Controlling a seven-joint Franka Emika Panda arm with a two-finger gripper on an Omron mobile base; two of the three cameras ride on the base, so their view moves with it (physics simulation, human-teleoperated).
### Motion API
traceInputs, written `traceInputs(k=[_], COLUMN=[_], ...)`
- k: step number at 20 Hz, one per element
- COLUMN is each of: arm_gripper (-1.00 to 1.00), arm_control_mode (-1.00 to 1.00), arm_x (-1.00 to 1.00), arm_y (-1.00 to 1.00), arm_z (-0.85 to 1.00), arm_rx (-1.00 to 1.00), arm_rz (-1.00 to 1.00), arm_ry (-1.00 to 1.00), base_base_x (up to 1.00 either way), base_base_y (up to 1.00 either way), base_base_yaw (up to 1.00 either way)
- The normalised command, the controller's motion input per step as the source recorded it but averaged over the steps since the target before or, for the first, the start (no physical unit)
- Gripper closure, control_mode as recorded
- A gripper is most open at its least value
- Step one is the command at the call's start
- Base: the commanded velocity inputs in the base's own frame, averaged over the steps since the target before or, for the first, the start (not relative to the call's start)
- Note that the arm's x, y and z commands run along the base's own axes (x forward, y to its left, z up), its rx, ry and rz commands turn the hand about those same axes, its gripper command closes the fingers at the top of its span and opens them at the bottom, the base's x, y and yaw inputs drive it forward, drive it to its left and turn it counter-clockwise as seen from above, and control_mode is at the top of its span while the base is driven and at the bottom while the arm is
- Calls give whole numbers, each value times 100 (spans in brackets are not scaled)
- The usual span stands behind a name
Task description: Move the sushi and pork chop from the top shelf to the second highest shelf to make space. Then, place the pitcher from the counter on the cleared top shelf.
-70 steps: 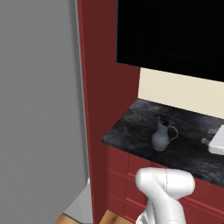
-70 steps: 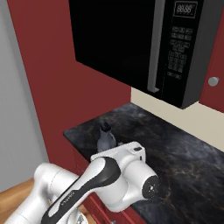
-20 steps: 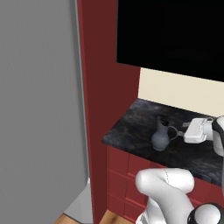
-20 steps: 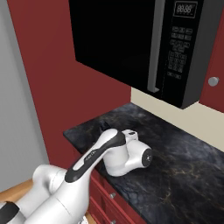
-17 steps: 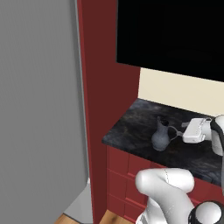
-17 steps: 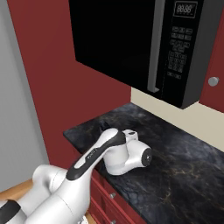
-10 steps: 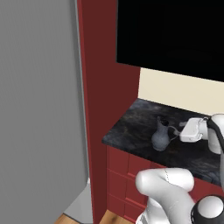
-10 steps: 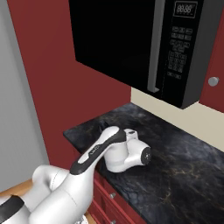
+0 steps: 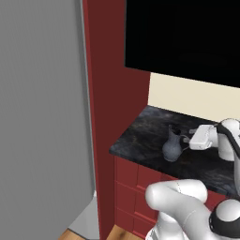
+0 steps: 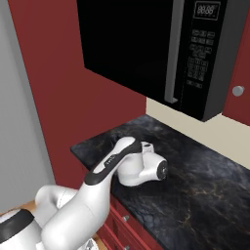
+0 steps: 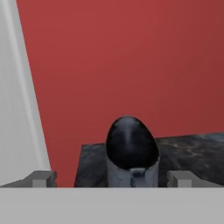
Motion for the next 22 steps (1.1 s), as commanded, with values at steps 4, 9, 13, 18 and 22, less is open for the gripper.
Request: traceInputs(k=[4,9,13,18,22], arm_gripper=[-100,-100,-100,-100,-100], arm_control_mode=[-100,-100,-100,-100,-100], arm_x=[17,15,12,12,13], arm_y=[-11,-16,-10,0,0], arm_z=[-13,-17,-17,-15,-11], arm_rx=[0,0,0,0,0], arm_rz=[3,4,4,3,1], arm_ry=[0,0,0,0,0], base_base_x=[0,0,0,0,0], base_base_y=[0,0,0,0,0], base_base_yaw=[0,0,0,0,0])
